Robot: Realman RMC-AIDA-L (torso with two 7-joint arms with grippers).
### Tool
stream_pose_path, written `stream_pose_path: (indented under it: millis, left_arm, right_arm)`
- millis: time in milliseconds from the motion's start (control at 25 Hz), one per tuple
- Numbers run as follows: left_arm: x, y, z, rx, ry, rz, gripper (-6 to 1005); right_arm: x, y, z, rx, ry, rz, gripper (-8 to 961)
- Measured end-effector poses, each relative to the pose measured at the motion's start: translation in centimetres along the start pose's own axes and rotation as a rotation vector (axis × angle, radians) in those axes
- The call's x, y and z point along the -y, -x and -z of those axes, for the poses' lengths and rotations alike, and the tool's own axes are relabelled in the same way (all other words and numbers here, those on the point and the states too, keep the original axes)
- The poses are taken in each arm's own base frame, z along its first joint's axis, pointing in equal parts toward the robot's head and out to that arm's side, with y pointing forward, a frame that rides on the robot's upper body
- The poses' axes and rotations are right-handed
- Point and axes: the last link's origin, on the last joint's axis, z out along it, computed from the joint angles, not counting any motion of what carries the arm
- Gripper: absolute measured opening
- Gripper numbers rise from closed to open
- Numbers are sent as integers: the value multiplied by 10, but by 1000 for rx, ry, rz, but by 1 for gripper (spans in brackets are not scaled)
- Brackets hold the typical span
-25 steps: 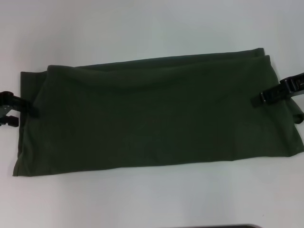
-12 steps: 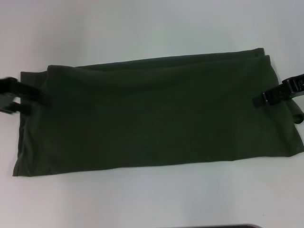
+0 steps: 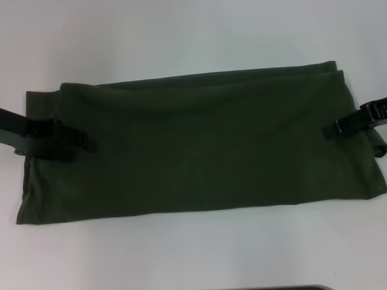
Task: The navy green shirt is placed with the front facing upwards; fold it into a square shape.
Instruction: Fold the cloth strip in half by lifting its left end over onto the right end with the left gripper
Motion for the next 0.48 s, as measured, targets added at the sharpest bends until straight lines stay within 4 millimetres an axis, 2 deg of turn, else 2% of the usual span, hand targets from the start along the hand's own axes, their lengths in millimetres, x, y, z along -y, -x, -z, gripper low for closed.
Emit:
stream_pose_path:
  millis: [480]
  left_arm:
    - [15, -4, 7, -28, -93, 31, 707]
  right_arm:
    - [1, -1, -1, -3, -2, -3, 683]
